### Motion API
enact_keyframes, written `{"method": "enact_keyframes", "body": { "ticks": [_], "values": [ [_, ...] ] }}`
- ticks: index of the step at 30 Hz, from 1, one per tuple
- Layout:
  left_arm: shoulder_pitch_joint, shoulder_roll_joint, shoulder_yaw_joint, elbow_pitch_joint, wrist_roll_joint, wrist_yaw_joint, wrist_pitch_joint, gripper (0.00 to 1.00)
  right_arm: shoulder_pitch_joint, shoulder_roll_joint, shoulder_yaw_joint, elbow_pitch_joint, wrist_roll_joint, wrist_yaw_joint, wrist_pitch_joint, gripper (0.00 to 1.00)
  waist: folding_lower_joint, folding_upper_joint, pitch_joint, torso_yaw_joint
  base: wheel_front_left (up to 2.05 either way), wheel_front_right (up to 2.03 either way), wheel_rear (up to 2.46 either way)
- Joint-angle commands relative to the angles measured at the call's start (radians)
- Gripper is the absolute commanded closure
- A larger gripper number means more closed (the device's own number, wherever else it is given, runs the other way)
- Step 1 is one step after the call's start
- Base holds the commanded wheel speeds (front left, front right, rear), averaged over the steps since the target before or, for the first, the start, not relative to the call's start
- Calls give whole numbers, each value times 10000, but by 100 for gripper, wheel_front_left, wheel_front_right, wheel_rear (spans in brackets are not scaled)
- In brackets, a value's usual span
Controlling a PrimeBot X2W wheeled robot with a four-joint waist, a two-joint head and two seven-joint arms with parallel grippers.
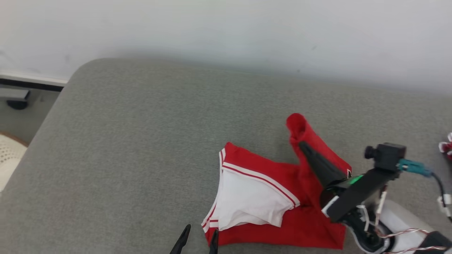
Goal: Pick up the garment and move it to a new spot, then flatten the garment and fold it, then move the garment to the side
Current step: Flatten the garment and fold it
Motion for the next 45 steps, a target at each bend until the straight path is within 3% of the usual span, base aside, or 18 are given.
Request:
{"method": "enact_keyframes", "body": {
  "ticks": [1, 11, 21, 22, 23, 29, 38, 41, 45],
  "values": [
    [-70, -45, -5, 32, 9, -43, -40, 0, -160, 251, 205, 111, -67, -17, 74, 100, -1, 0, 8, 419, 0, 0, 0],
    [-78, -174, -47, 146, 18, -126, -41, 0, -728, 1372, 1362, 1073, -93, -17, 332, 100, -1, 0, 99, 1099, 0, 0, 0],
    [-122, -298, 28, 201, 89, -169, -41, 0, -1246, 2232, 2186, 2077, -84, -17, 269, 100, -1, 0, 204, 1100, 0, 0, 0],
    [-133, -307, 35, 207, 93, -183, -41, 0, -1310, 2338, 2227, 2201, -83, -17, 227, 69, -1, 0, 208, 1076, 0, 0, 0],
    [-134, -312, 53, 218, 95, -189, -41, 0, -1355, 2438, 2256, 2289, -47, -17, 142, 0, -1, 0, 209, 1042, 0, 0, 0],
    [-67, -296, 137, 238, 136, -186, -41, 0, -1522, 2469, 2097, 1756, 418, -18, -569, 0, -1, 0, 192, 777, 0, 0, 0],
    [166, -202, 490, -53, 221, -46, -41, 0, -864, 807, 1108, 801, 16, -18, -1121, 0, -1, 0, -11, 21, 0, 0, 0],
    [303, -187, 789, -221, 170, -7, -41, 0, -32, 568, 69, 884, -620, -18, -1137, 0, -1, 0, -165, -435, 0, 0, 0],
    [382, -205, 1132, -361, 245, 51, -41, 0, 1013, 848, -1579, 804, -1527, -18, -1128, 0, -1, 0, -305, -926, 0, 0, 0]
  ]
}}
